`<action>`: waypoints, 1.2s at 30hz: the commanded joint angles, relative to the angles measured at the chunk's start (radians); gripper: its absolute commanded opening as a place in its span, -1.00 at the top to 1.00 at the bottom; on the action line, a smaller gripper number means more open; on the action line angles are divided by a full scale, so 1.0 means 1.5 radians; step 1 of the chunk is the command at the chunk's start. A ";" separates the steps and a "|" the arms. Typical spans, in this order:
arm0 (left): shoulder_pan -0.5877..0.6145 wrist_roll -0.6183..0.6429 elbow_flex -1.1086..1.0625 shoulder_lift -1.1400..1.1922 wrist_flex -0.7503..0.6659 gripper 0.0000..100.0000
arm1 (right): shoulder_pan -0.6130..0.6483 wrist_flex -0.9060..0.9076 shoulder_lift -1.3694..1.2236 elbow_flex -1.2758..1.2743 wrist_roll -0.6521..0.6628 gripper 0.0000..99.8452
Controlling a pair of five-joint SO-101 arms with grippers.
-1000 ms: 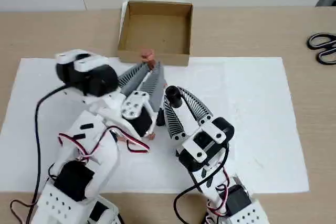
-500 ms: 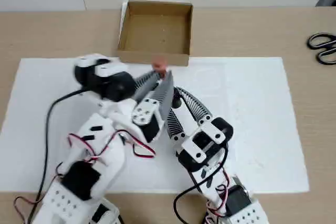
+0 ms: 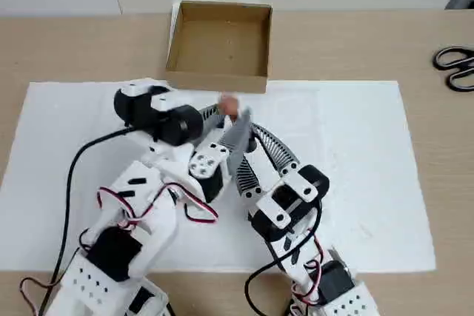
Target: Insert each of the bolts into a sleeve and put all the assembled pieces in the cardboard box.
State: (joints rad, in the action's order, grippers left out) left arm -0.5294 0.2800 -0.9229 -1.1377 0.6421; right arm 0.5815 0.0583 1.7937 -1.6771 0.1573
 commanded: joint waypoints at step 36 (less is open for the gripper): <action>0.316 -0.144 -0.367 -0.455 -0.217 0.99 | -0.186 0.219 -0.826 0.690 0.014 1.00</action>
State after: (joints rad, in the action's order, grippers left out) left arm -0.0921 0.0667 -1.4569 -1.7975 0.3429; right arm 0.3084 0.4526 0.8546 -0.8991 0.1941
